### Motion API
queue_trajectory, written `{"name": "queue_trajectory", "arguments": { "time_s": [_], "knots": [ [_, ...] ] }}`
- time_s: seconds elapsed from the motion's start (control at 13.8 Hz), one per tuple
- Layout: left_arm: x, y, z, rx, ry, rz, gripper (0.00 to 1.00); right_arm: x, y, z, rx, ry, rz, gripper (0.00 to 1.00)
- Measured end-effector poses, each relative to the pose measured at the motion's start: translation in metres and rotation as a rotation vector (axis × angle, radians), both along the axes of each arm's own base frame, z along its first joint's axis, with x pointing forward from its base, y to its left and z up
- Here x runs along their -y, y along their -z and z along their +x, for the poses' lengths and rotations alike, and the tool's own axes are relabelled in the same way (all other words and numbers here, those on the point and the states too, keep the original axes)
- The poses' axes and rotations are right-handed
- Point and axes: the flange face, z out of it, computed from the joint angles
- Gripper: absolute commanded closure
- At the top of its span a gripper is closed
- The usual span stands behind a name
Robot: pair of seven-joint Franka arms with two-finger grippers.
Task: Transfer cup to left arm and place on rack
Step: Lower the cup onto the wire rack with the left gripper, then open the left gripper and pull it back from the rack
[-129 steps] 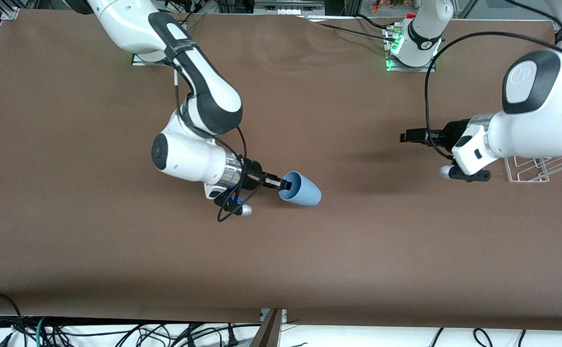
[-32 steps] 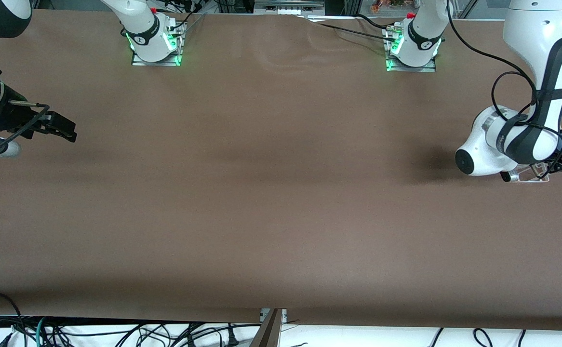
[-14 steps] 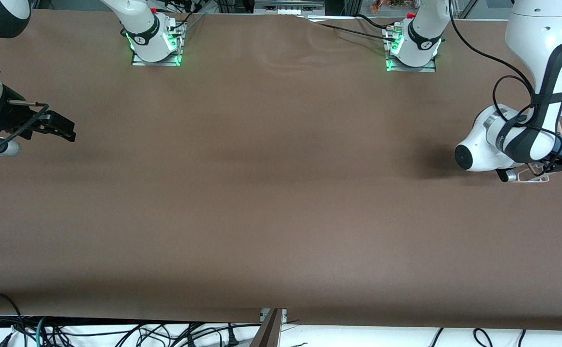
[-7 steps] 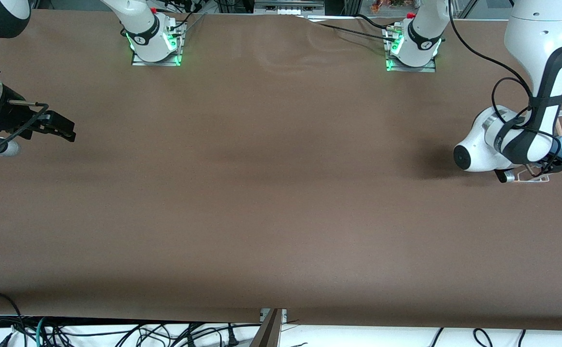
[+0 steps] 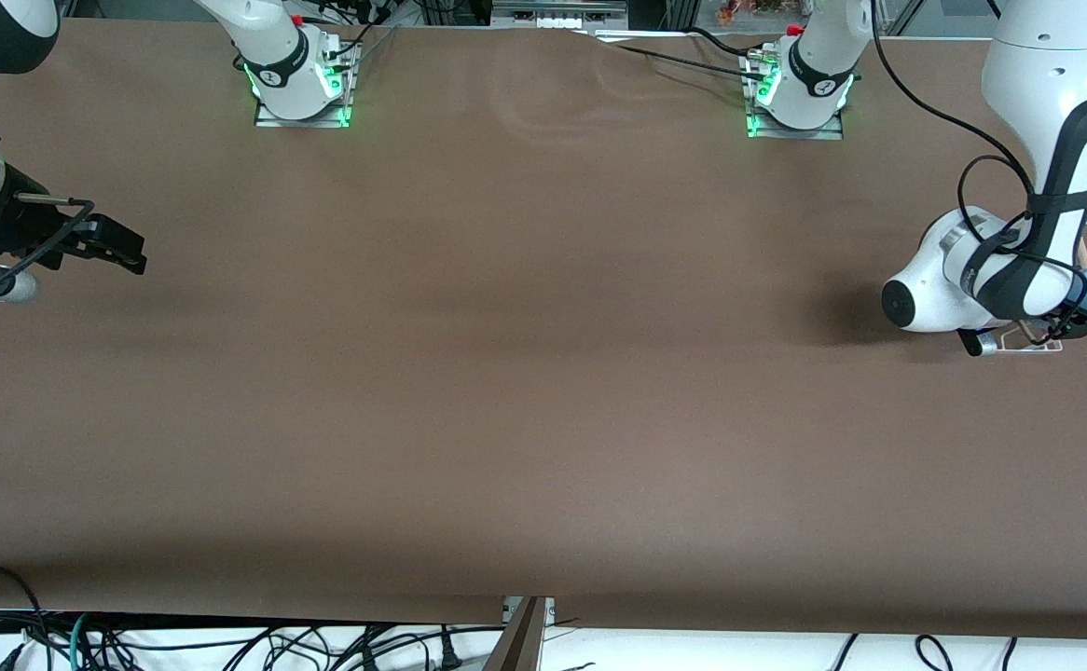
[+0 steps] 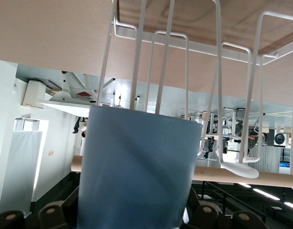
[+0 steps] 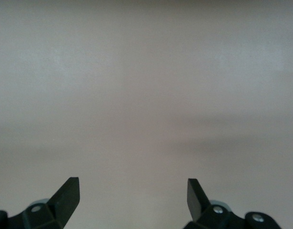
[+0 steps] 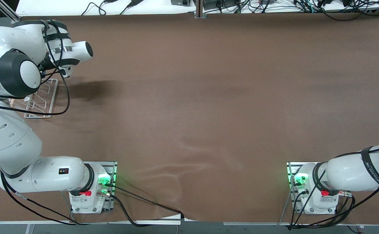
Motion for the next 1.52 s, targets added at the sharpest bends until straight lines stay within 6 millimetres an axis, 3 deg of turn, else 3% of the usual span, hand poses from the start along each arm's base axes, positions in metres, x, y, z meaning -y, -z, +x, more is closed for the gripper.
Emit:
{"name": "queue_trajectory", "arguments": {
  "time_s": [0.43,0.65,0.8,1.09,1.52],
  "knots": [
    [0.002,-0.003,0.003,0.007,0.006,0.001,0.00,0.000,0.000,0.000,0.000,0.000,0.000,0.00],
    [0.002,-0.015,0.014,0.039,0.004,0.010,0.00,0.000,0.000,0.000,0.000,0.000,0.000,0.00],
    [0.001,-0.033,0.027,0.095,-0.019,0.006,0.00,0.001,0.000,0.000,0.000,0.001,0.000,0.00],
    [0.009,-0.095,0.061,0.305,-0.261,-0.158,0.00,0.002,0.000,0.000,0.000,0.003,0.000,0.00],
    [0.056,-0.152,0.090,0.490,-0.607,-0.520,0.00,0.006,0.000,0.000,0.000,0.005,0.000,0.00]
  ]
}}
